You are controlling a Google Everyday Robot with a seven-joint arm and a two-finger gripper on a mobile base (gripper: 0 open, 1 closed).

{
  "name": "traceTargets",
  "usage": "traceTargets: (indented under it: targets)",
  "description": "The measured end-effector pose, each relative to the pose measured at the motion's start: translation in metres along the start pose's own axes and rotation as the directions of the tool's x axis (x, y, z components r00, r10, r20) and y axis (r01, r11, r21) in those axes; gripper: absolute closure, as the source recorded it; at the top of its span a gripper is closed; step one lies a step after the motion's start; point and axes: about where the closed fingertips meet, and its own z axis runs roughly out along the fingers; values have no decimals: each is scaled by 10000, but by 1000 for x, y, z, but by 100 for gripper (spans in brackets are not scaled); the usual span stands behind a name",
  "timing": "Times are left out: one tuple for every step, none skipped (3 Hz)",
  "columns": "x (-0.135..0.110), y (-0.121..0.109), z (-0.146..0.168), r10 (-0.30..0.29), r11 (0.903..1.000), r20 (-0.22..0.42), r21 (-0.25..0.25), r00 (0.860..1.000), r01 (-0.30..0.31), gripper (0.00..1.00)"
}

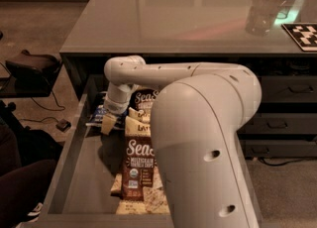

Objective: Pick blue chip bag from top drawer and place on counter

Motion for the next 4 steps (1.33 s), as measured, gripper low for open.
traceTargets:
  targets:
    - [-3, 1, -8, 0, 10000, 0, 0, 10000, 0, 65]
    - [-5, 2, -15, -1, 10000, 0, 1, 10000, 1, 89]
    - [-6, 3, -20, -4, 10000, 4, 2, 10000, 4, 100]
    - [-7, 25, -62, -900, 9954, 1198, 432, 9887, 854, 100]
